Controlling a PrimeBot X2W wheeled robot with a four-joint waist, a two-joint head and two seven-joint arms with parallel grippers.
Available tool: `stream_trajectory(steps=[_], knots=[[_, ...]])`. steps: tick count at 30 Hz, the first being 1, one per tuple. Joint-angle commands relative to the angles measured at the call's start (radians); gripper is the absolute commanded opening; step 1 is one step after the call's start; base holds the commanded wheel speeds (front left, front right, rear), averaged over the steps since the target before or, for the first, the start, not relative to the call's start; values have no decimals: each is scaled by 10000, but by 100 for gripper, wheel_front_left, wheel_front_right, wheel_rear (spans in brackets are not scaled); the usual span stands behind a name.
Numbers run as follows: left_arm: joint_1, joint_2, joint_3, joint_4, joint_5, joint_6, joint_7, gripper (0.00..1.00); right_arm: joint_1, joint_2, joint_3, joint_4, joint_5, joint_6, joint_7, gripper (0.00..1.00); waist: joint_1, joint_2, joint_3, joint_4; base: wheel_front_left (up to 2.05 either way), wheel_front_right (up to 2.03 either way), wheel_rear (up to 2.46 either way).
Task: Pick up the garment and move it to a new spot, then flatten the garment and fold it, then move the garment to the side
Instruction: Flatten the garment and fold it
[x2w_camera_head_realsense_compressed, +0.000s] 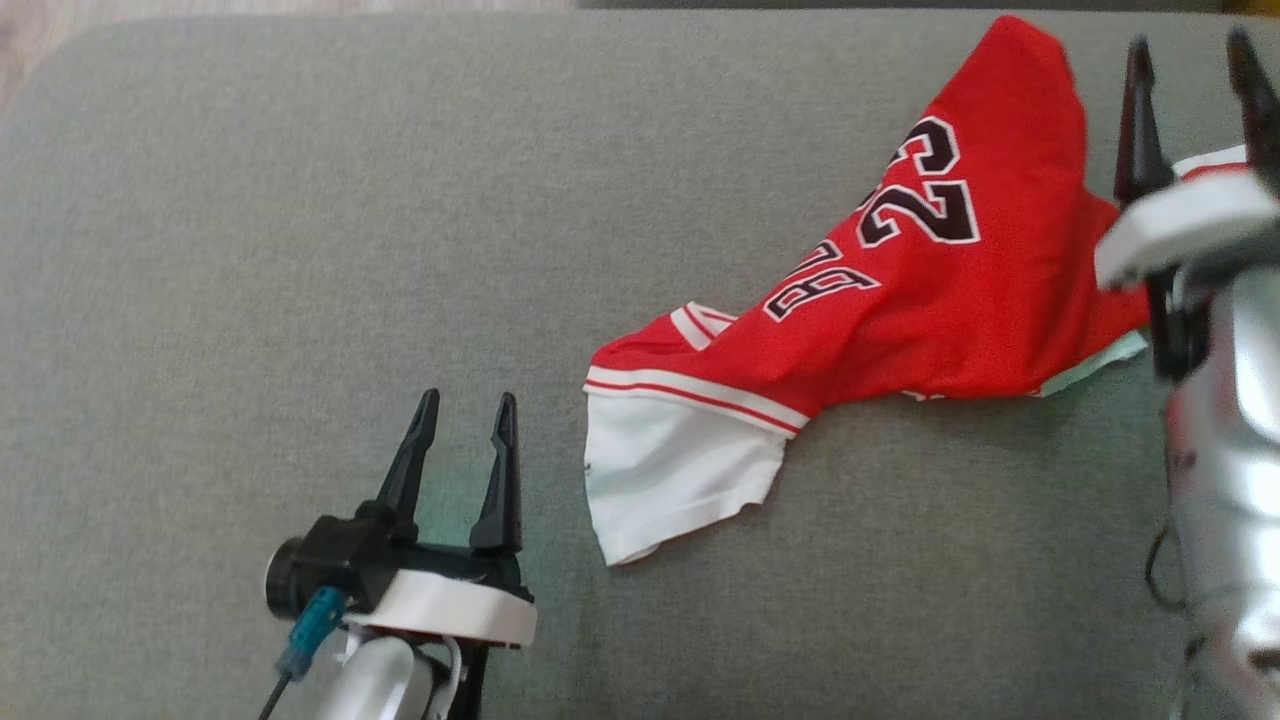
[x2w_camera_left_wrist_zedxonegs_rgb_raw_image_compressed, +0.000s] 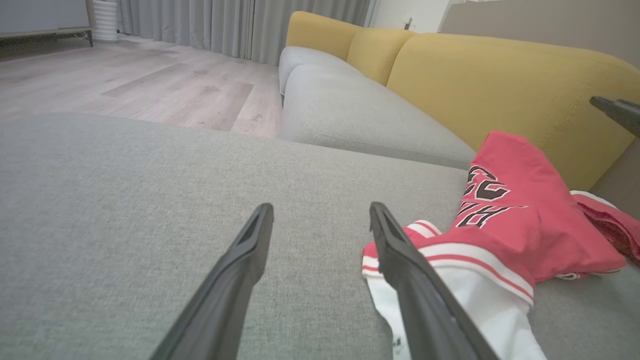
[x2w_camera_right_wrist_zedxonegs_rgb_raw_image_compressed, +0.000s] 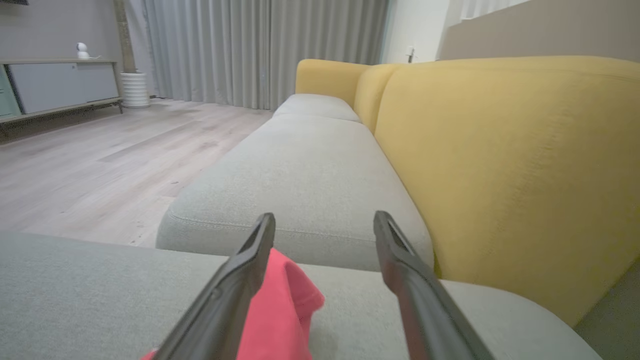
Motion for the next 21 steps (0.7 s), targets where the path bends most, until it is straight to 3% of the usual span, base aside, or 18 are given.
stream_trajectory(steps=[1,12,21], knots=[[-115,17,405,-299,92,-51,-95,100,301,225,92,-528,109,73,-153,100,0,0,-212,-159,0,0,0],[280,-56,550,-223,95,-112,-95,100,4194,954,23,-3764,334,73,-150,100,0,0,-1288,-453,0,0,0],[870,-84,636,-281,9,-98,-95,100,6632,1104,206,-5932,950,73,391,100,0,0,-1844,-499,0,0,0]])
